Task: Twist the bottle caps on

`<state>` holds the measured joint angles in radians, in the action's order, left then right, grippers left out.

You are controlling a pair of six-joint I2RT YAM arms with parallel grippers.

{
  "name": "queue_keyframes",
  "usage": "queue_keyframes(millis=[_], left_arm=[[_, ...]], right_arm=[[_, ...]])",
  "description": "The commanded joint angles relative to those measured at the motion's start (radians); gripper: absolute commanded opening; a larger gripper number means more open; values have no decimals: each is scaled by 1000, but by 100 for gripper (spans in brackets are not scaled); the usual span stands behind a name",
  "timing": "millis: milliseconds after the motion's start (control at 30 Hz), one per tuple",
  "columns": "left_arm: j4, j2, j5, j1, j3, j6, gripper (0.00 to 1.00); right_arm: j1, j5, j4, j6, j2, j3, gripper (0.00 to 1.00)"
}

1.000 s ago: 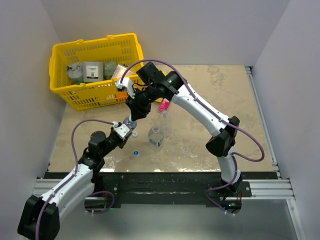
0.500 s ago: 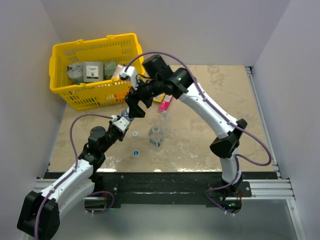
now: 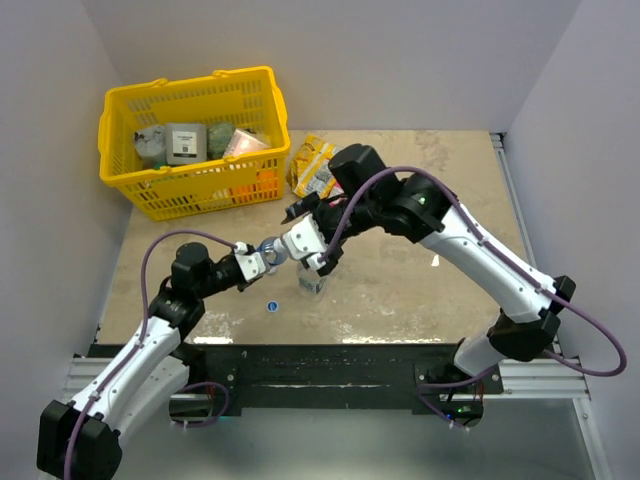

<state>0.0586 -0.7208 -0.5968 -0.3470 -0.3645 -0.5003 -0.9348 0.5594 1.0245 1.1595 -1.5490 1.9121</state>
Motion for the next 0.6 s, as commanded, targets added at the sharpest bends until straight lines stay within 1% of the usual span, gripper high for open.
queue_keyframes(millis=[0, 33, 133, 400, 567], left_arm=[[-57, -6, -109, 8, -76, -66, 0], [-92, -5, -110, 8, -79, -70, 0], [-98, -6, -113, 8, -91, -75, 0], [-126, -19, -126, 8, -109, -110, 0], [-121, -19, -136, 8, -109, -121, 0]], right_arm=[[-21, 22, 94, 331, -17, -39, 70], [-24, 23, 100, 344, -19, -41, 69], [-30, 25, 106, 374, -25, -45, 65], [-41, 40, 112, 381, -33, -28, 57], [-59, 34, 128, 393, -43, -30, 51]])
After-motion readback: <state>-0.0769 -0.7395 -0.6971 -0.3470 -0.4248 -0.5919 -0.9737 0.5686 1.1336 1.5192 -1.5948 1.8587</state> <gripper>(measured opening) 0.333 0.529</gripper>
